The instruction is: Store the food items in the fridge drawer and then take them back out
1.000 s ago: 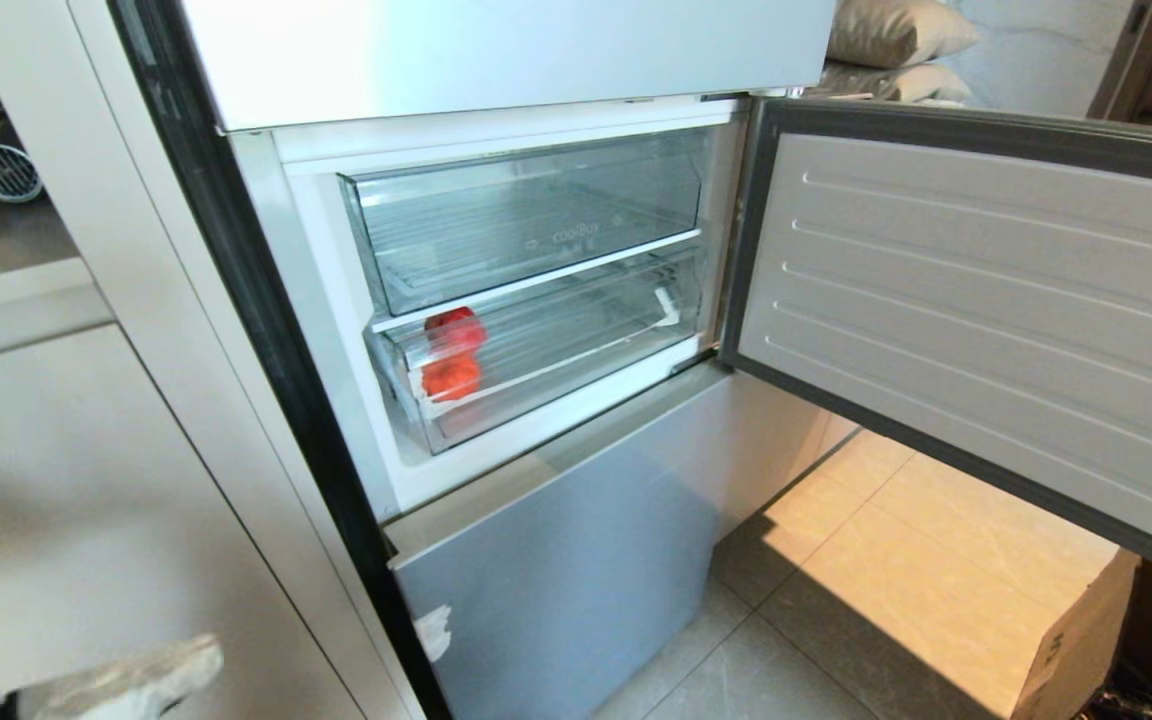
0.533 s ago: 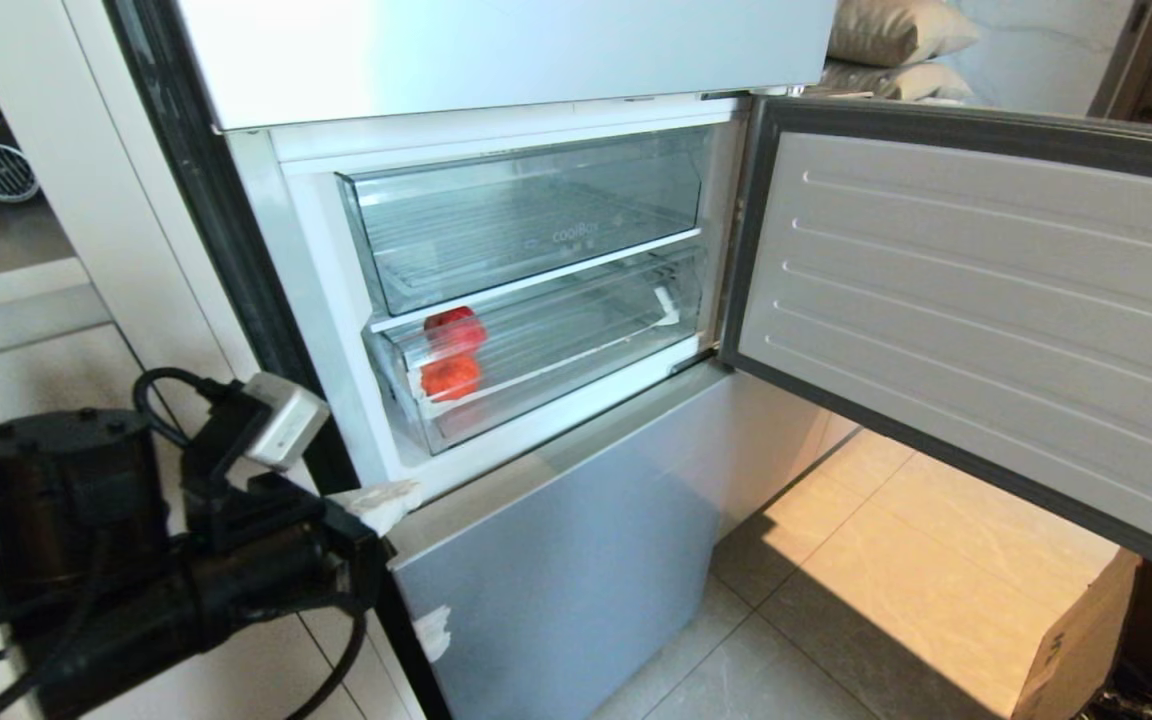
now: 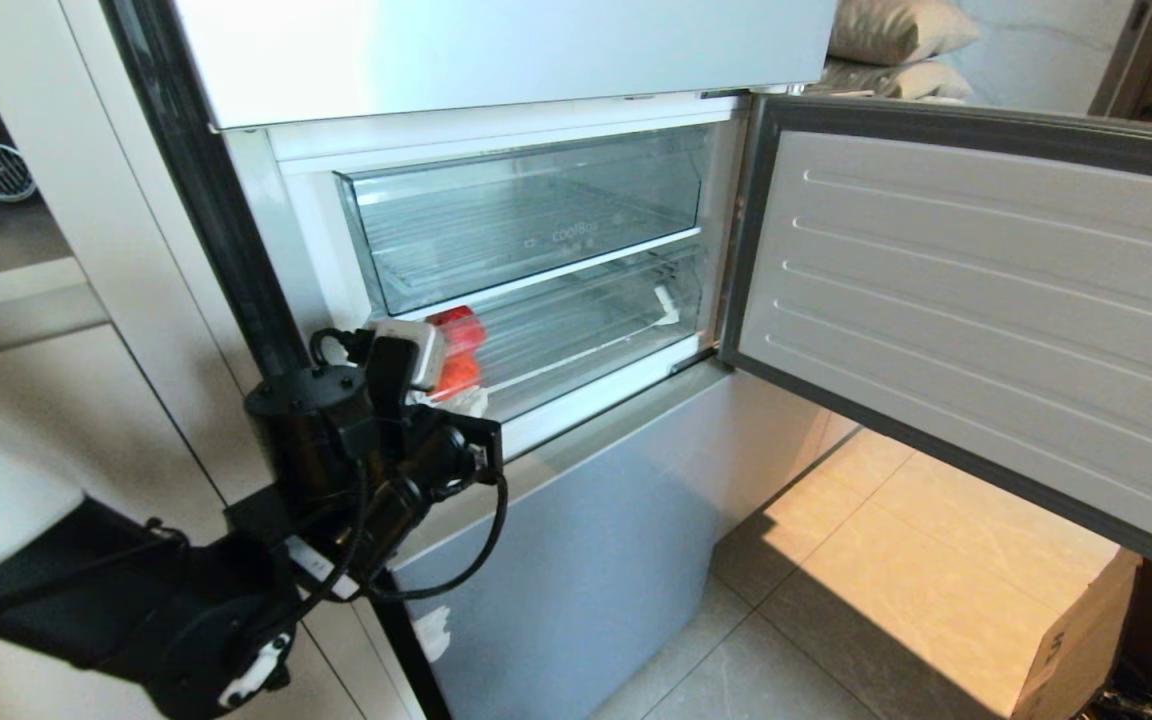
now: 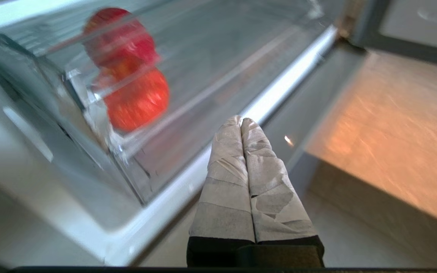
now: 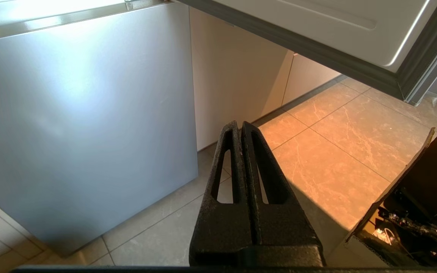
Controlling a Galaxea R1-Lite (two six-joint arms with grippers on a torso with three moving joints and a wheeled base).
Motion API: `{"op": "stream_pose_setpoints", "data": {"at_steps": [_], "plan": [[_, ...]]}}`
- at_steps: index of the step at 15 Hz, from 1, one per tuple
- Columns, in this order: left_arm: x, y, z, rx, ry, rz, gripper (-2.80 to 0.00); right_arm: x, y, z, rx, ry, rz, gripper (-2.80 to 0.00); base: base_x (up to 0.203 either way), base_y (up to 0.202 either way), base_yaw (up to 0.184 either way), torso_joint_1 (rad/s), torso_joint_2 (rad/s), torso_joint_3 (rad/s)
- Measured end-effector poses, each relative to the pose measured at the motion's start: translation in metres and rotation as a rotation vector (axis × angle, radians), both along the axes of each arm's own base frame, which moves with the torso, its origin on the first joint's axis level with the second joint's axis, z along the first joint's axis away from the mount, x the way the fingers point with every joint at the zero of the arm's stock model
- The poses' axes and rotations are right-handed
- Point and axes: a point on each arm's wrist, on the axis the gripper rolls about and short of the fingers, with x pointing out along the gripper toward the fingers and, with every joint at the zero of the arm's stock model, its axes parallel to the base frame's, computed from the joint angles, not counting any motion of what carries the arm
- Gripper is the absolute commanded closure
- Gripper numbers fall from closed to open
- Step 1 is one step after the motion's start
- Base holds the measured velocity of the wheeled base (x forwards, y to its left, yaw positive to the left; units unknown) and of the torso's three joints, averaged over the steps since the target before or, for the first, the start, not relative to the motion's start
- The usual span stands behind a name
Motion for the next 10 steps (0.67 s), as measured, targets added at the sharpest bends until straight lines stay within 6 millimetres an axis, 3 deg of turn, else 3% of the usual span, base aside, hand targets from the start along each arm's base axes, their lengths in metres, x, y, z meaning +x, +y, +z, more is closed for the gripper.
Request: {"op": "stream_pose_setpoints", "data": {"at_steps": [4,10], "plan": [[0.026,-0.01,-0.005,-0.013,-0.018,0.1,0.0,0.0,0.0,0.0,0.0,-0.001,0.0,0.0,0.0,0.0,0.0,0.0,0.0,0.0],[0.059,-0.006,-0.008,-0.023,-0.035,0.215,0.0,0.0,0.0,0.0,0.0,-0.001,0.0,0.0,0.0,0.0,0.0,0.0,0.0,0.0]]}}
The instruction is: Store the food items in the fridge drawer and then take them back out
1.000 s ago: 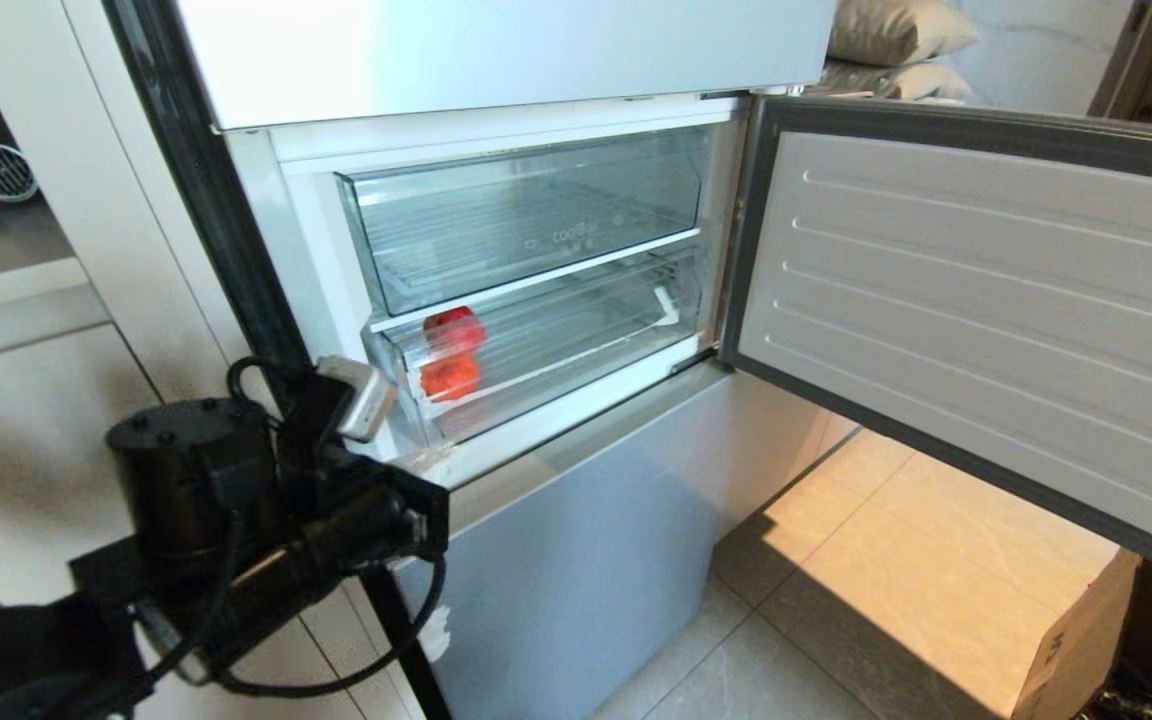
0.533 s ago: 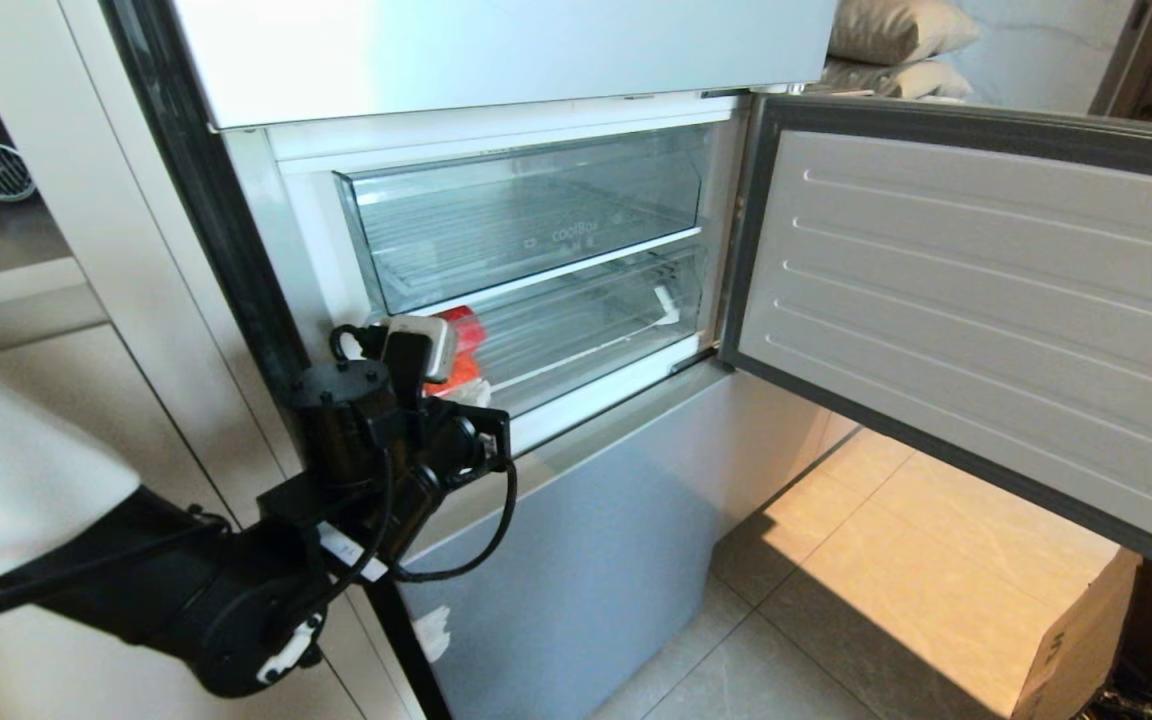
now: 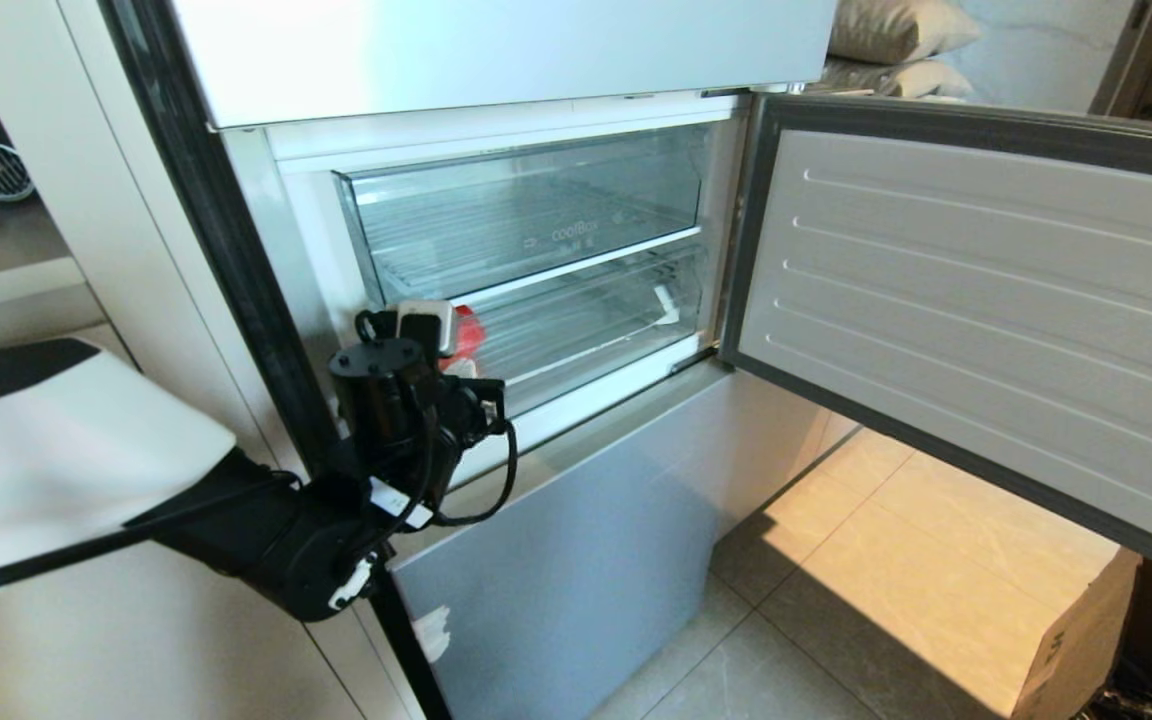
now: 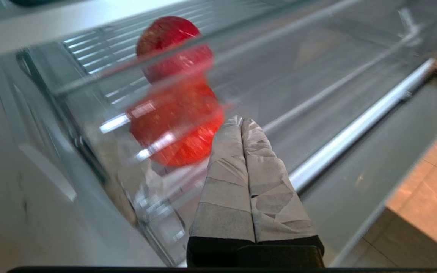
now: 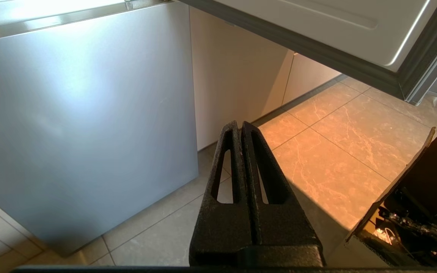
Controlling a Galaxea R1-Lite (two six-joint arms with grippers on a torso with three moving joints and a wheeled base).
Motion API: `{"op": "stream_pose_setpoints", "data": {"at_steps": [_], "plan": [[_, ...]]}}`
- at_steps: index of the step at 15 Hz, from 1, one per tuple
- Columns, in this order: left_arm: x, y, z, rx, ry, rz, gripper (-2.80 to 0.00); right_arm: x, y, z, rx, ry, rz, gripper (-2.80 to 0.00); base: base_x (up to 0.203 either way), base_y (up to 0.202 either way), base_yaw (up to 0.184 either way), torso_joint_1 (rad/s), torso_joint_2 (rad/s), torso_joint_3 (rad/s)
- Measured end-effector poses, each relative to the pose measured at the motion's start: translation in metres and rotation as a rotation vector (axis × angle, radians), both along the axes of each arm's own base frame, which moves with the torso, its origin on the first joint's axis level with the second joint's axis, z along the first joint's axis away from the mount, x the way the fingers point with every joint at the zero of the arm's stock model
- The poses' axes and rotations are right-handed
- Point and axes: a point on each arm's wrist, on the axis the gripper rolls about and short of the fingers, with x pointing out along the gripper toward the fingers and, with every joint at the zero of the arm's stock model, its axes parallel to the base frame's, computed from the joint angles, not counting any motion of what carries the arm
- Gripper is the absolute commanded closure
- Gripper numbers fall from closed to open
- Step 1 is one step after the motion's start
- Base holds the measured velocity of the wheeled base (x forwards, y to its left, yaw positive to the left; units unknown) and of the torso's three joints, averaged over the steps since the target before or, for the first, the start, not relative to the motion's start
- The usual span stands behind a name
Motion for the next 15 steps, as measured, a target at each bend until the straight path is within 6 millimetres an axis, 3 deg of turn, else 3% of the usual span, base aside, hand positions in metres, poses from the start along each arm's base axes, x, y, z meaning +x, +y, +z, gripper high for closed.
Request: {"op": "stream_pose_setpoints", "data": {"at_steps": [6,9,12,15], "plan": [[0.029,0.02,-0.004,0.0,-0.003,0.075,0.0,0.0,0.0,0.0,0.002,0.0,-0.001,0.0,0.0,0.0,0.0,0.0,0.0,0.0],[0.03,0.022,-0.002,-0.004,-0.011,0.077,0.0,0.0,0.0,0.0,0.002,0.0,-0.004,0.0,0.0,0.0,0.0,0.0,0.0,0.0],[0.007,0.016,0.016,-0.014,-0.027,0.038,0.0,0.0,0.0,0.0,0.002,0.001,-0.004,0.0,0.0,0.0,0.0,0.0,0.0,0.0],[-0.042,0.009,0.049,-0.043,-0.081,-0.073,0.0,0.0,0.0,0.0,0.001,0.0,-0.002,0.0,0.0,0.0,0.0,0.0,0.0,0.0]]}}
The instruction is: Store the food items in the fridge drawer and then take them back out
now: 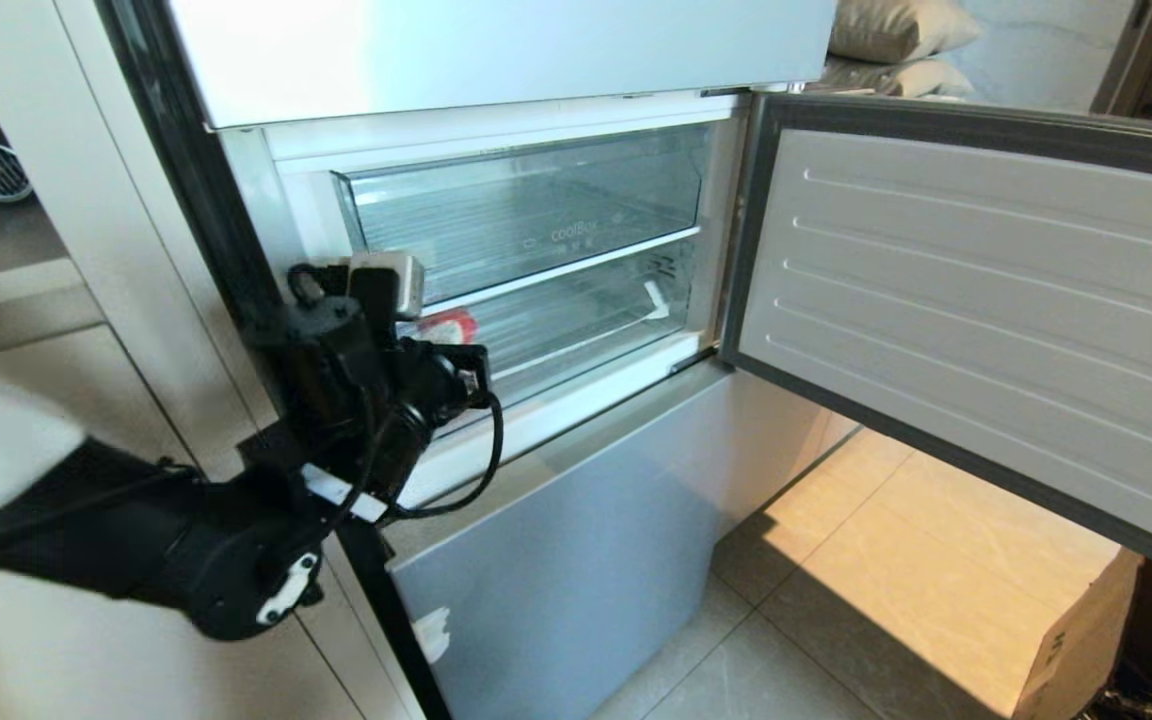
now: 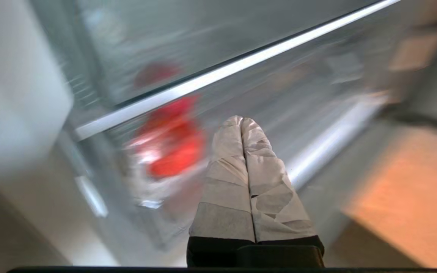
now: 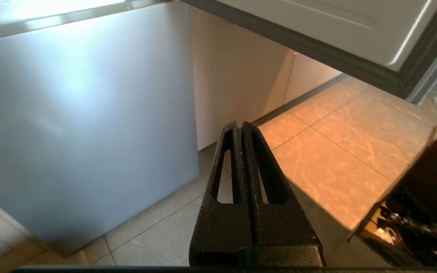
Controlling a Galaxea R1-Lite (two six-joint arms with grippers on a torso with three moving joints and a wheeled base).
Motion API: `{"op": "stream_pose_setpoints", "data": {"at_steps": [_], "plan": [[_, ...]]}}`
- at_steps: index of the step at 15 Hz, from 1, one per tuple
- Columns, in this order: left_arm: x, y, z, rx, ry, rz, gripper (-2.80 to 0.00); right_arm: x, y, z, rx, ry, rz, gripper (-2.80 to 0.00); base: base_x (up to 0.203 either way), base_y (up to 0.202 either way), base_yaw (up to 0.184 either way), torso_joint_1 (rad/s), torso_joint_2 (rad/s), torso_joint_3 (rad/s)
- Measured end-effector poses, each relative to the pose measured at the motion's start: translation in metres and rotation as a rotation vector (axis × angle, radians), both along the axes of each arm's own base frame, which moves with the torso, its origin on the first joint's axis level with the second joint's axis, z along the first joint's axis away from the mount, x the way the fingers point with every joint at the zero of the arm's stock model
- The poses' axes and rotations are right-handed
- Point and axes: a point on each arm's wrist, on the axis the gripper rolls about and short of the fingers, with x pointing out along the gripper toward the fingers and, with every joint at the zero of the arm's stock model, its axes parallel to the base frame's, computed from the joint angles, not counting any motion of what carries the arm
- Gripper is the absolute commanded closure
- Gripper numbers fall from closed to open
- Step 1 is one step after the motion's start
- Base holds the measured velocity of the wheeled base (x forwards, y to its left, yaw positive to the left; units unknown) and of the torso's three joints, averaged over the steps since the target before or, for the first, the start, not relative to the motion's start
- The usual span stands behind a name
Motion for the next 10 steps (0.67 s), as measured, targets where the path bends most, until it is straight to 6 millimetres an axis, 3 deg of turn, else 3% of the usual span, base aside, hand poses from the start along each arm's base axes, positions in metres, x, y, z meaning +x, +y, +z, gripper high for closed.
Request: {"op": "stream_pose_setpoints", "data": {"at_steps": [3,5,8,10], "plan": [[-0.061,0.019,0.03,-0.022,-0.061,-0.091,0.0,0.0,0.0,0.0,-0.002,0.0,-0.001,0.0,0.0,0.0,0.0,0.0,0.0,0.0],[-0.107,0.043,0.046,-0.042,-0.126,-0.157,0.0,0.0,0.0,0.0,-0.004,0.0,-0.001,0.0,0.0,0.0,0.0,0.0,0.0,0.0],[-0.175,0.087,0.054,-0.058,-0.203,-0.24,0.0,0.0,0.0,0.0,-0.003,0.0,-0.002,0.0,0.0,0.0,0.0,0.0,0.0,0.0],[-0.218,0.121,0.046,-0.062,-0.227,-0.232,0.0,0.0,0.0,0.0,-0.003,-0.001,0.0,0.0,0.0,0.0,0.0,0.0,0.0,0.0]]}}
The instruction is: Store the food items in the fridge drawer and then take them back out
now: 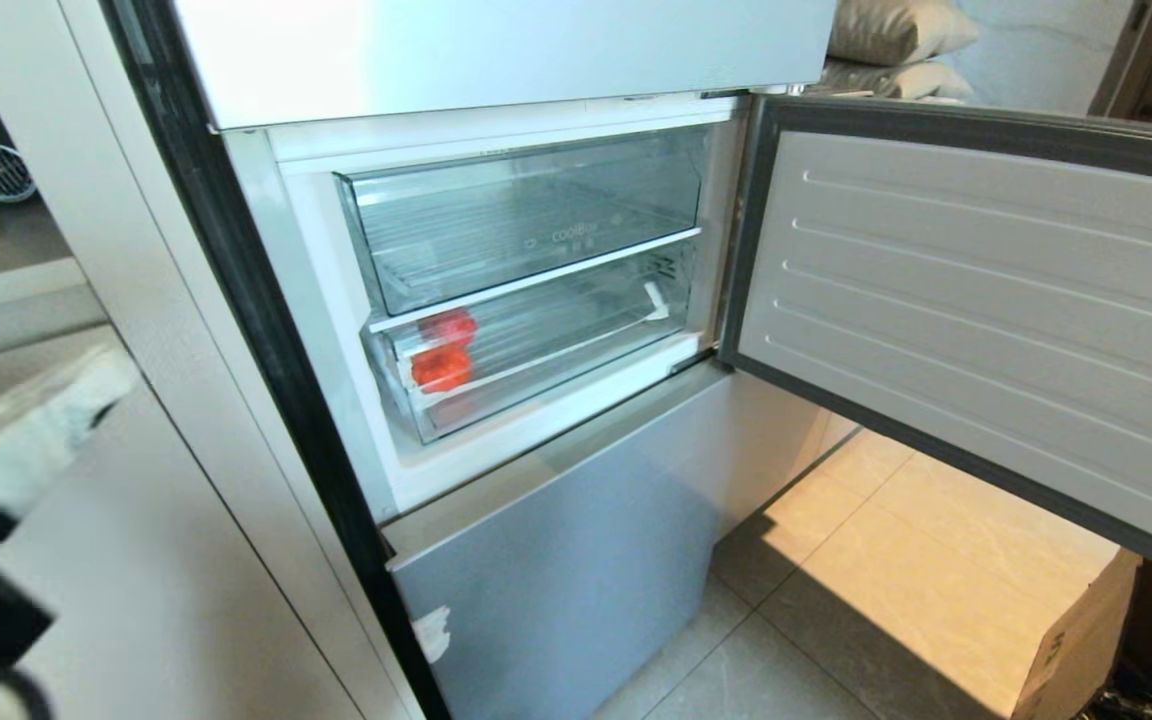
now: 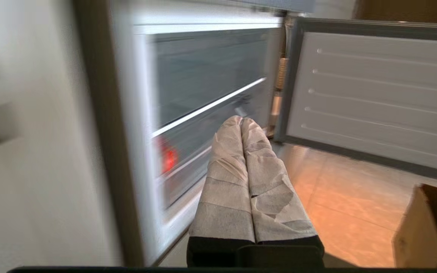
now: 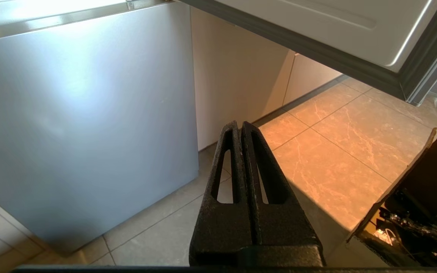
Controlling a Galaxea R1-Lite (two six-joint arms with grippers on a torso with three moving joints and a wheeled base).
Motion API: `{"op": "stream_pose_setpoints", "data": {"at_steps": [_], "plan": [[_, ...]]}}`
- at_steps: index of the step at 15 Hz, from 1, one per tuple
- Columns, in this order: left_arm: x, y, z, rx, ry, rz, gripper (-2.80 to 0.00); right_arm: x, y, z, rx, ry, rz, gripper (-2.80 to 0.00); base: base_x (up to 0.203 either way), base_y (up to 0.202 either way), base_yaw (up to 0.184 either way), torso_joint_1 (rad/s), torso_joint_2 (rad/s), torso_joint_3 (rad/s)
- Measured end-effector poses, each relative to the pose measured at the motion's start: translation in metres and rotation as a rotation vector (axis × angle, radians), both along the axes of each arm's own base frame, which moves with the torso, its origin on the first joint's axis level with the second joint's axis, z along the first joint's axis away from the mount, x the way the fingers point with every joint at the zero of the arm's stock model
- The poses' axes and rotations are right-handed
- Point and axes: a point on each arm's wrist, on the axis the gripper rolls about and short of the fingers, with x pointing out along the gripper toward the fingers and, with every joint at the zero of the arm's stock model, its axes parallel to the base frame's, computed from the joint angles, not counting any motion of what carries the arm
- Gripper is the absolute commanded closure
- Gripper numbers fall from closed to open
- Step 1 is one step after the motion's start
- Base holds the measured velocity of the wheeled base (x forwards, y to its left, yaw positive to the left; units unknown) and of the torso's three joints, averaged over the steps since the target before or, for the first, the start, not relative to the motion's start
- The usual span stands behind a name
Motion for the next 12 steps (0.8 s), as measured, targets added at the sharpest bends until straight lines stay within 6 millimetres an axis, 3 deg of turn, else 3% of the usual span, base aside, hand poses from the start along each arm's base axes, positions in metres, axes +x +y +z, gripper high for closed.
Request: {"op": "stream_pose_setpoints", "data": {"at_steps": [2,4,6,9,12], "plan": [[-0.032,0.03,-0.023,0.01,0.024,0.133,0.0,0.0,0.0,0.0,0.0,0.0,-0.001,0.0,0.0,0.0,0.0,0.0,0.0,0.0],[-0.053,0.046,-0.061,0.058,0.107,0.312,0.0,0.0,0.0,0.0,0.001,-0.001,0.0,0.0,0.0,0.0,0.0,0.0,0.0,0.0],[-0.065,0.048,-0.103,0.122,0.259,0.312,0.0,0.0,0.0,0.0,0.002,0.0,-0.001,0.0,0.0,0.0,0.0,0.0,0.0,0.0],[-0.076,0.047,-0.147,0.198,0.558,0.187,0.0,0.0,0.0,0.0,0.003,0.0,0.0,0.0,0.0,0.0,0.0,0.0,0.0,0.0],[-0.083,0.048,-0.158,0.174,0.657,0.244,0.0,0.0,0.0,0.0,0.003,0.0,0.0,0.0,0.0,0.0,0.0,0.0,0.0,0.0]]}}
